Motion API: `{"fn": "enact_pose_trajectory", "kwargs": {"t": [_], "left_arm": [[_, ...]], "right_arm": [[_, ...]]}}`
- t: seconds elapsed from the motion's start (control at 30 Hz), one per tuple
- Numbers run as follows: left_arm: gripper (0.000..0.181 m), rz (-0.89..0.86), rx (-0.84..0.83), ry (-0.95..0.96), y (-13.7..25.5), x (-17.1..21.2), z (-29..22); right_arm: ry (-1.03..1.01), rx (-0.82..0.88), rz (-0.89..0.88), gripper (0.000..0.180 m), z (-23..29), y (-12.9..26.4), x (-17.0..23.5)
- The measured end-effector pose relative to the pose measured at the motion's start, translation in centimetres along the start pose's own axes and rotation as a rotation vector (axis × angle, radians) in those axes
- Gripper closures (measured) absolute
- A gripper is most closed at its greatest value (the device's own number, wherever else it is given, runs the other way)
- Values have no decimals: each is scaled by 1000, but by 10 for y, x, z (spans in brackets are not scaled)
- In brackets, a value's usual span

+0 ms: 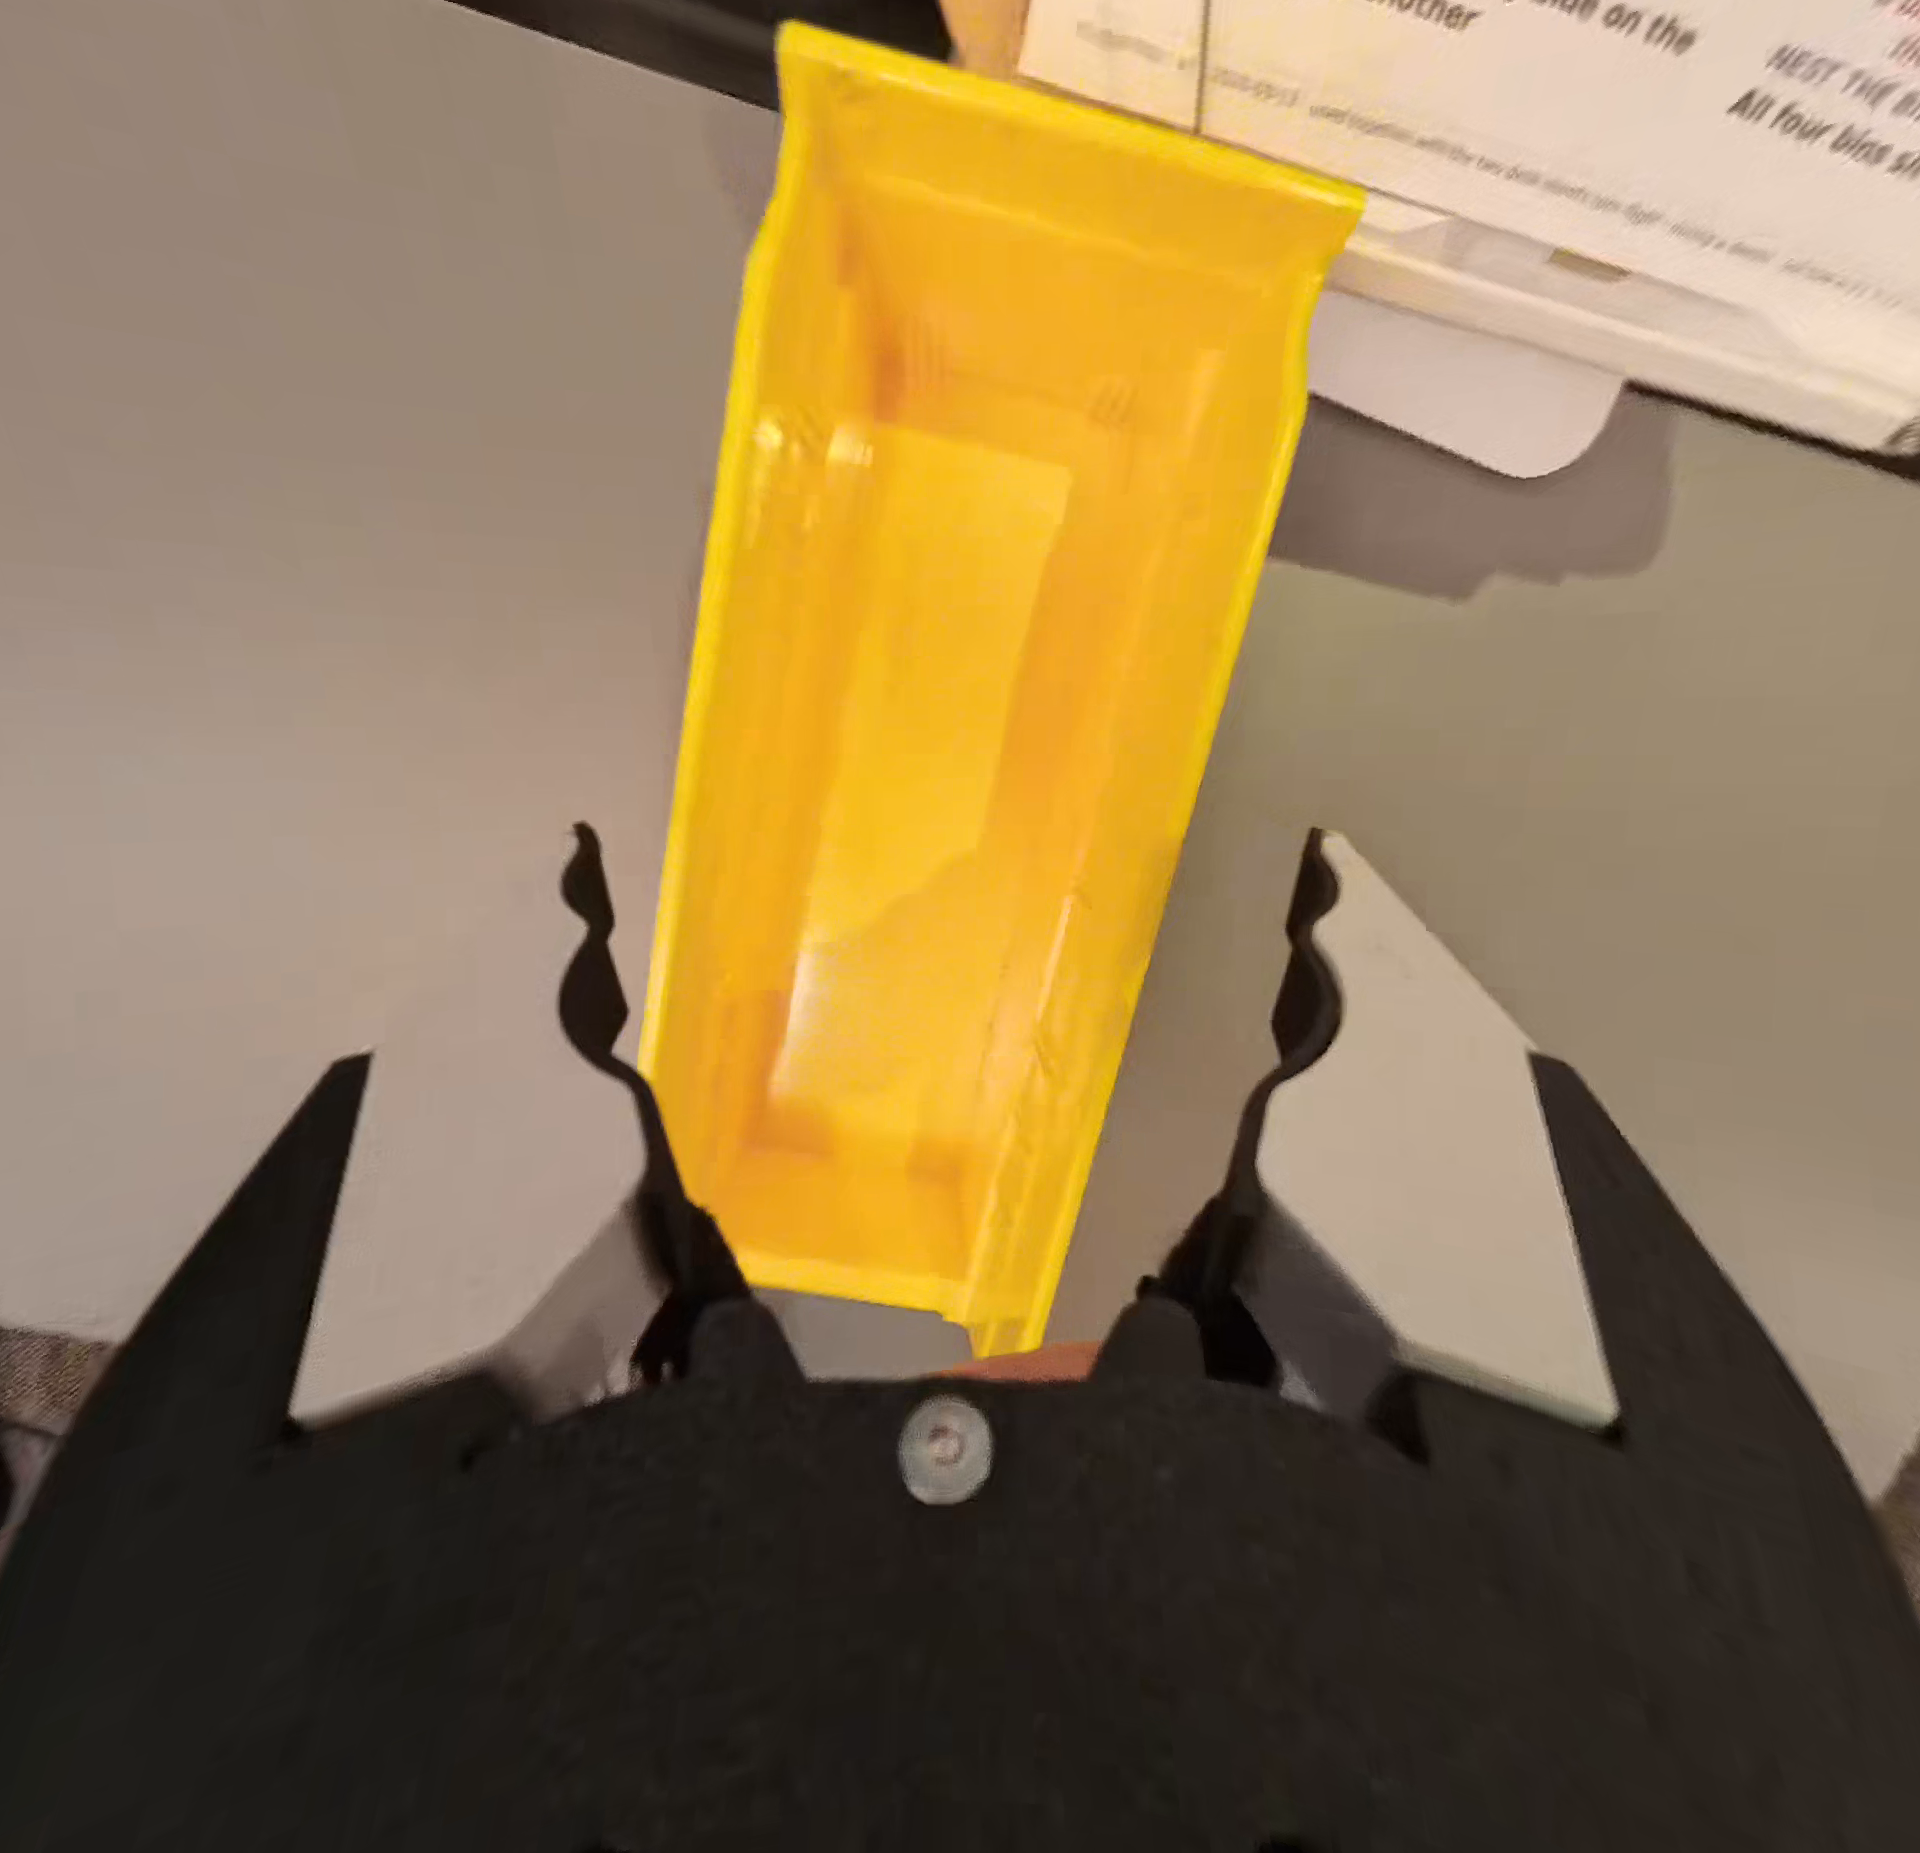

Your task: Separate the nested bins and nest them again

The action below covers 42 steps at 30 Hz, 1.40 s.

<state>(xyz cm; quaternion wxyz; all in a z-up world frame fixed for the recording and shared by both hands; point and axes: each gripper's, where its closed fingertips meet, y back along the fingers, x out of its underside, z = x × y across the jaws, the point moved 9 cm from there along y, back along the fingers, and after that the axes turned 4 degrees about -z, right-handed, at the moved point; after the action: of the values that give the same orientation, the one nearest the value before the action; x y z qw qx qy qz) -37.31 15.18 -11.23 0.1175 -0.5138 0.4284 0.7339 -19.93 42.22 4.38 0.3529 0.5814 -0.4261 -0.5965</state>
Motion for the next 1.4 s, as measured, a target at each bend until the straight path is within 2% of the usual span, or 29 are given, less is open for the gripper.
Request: {"fn": "enact_pose_trajectory", "kwargs": {"t": [0.13, 0.23, 0.4, 0.63, 0.93, 1.17, 1.3, 1.4], "left_arm": [[159, 27, -44, -95, -11, 1, 2], [159, 34, -47, -98, -15, 0, 5], [159, 29, -29, -47, -16, -2, 9], [160, 22, -30, -20, -16, -4, 12], [160, 13, -2, 7, -12, -4, 9], [160, 9, 10, 25, -13, -5, 8], [160, 2, -4, 15, -10, -5, 8], [160, 0, -6, 28, -7, -4, 10]], "right_arm": [[-65, -3, 87, 53, 6, -24, 0], [-46, 50, 127, 58, 8, -37, 5], [-35, 57, 163, 81, 8, -32, 3], [-21, 70, 179, 89, 9, -21, 5], [-14, 86, 159, 90, 1, 17, 2], [-24, 84, 65, 90, -10, 72, 0], [-44, 68, 22, 90, -27, 105, -2], [-30, 128, 24, 90, -53, 118, 1]]}}
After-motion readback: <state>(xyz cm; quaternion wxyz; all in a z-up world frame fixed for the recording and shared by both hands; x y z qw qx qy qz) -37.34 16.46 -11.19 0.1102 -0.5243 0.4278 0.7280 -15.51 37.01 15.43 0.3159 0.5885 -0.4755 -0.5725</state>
